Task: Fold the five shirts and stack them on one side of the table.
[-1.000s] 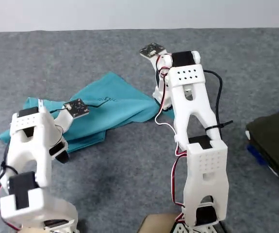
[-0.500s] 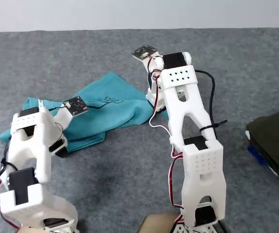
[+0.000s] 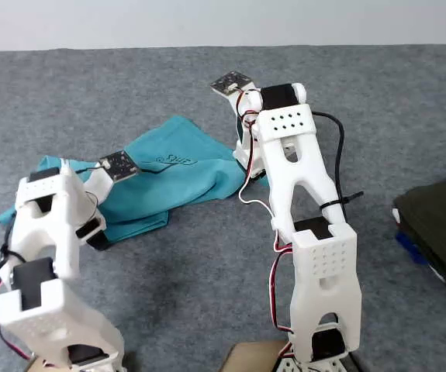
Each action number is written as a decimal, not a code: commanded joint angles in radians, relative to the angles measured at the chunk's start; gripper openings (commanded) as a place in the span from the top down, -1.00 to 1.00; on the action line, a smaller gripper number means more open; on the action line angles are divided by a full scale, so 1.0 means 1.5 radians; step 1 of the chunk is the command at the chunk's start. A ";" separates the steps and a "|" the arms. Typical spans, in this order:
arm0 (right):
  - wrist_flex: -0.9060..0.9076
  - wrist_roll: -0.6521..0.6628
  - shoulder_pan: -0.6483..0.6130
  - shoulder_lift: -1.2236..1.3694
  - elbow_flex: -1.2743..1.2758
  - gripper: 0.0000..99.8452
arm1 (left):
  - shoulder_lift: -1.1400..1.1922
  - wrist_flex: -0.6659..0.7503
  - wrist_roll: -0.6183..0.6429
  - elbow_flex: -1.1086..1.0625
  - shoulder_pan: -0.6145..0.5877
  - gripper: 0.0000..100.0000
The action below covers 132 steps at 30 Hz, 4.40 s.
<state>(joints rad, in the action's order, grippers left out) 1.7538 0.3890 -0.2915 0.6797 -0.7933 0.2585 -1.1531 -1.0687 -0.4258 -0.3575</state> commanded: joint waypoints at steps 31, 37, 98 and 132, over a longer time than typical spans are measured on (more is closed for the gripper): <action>0.008 -0.003 0.130 -0.426 -0.008 0.98 | -0.418 -0.295 0.400 0.512 0.130 0.99; 0.025 0.030 0.124 -0.416 0.009 0.98 | -0.413 -0.327 0.418 0.523 0.125 0.99; -0.218 0.110 -0.189 -0.002 0.243 0.90 | 0.084 -0.148 0.457 0.501 -0.119 0.99; -0.139 0.137 -0.132 -0.015 0.117 0.76 | 0.077 -0.171 0.447 0.504 -0.107 0.99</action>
<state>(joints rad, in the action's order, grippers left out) 1.5712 0.5946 -0.4787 0.6935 -0.5677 0.3936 -1.4016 -0.3920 0.3184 -0.5278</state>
